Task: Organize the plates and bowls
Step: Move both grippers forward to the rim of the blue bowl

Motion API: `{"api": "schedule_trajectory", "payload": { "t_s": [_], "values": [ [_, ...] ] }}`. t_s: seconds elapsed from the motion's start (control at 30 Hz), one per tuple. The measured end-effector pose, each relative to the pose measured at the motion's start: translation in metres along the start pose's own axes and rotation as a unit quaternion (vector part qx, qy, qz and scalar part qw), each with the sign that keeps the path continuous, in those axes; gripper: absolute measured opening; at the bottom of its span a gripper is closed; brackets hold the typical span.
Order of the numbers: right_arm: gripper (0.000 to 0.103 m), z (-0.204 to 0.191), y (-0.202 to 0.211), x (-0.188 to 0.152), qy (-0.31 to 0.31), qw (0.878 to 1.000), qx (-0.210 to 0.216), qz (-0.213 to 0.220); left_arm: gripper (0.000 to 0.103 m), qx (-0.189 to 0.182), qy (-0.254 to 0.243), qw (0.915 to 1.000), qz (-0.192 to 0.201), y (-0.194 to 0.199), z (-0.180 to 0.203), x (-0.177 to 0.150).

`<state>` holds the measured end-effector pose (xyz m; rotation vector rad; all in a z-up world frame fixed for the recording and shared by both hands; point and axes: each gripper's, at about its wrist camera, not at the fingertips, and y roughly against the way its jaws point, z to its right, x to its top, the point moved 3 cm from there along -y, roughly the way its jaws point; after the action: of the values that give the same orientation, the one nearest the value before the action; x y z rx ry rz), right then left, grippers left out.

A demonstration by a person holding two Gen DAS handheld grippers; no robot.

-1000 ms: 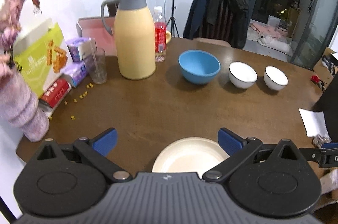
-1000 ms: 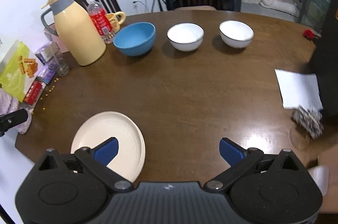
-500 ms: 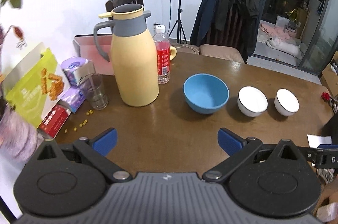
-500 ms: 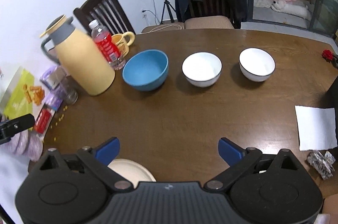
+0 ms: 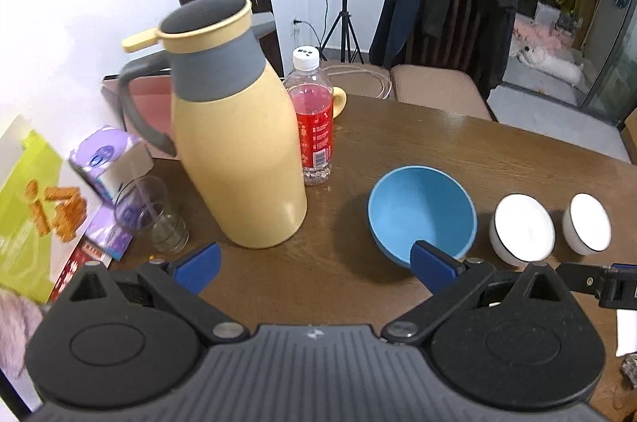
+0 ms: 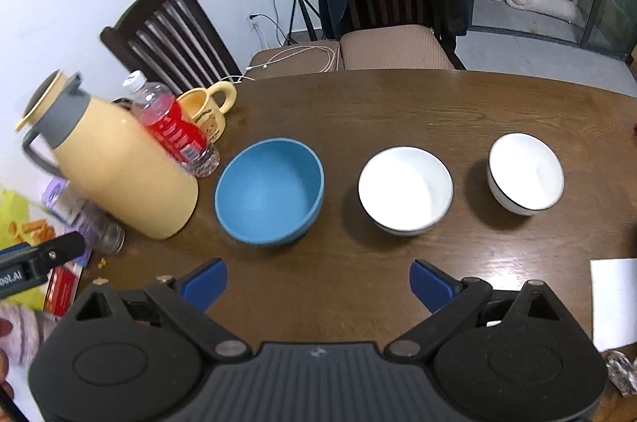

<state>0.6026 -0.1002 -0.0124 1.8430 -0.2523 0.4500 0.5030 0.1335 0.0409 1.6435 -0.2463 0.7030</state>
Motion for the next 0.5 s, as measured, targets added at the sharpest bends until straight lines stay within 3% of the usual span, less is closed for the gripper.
{"api": "schedule_trajectory", "payload": {
  "t_s": [0.2,0.5],
  "values": [
    [0.096,-0.007,-0.043,0.023,0.001,1.000,-0.013,-0.016,0.103,0.002,-0.017,0.9997,-0.015,-0.045,0.006,0.024],
    [0.079,-0.009,-0.098,0.042,0.004,1.000,-0.011,-0.017,0.103,-0.011,-0.031,0.9987,-0.038,-0.112,0.018,0.037]
  ]
}}
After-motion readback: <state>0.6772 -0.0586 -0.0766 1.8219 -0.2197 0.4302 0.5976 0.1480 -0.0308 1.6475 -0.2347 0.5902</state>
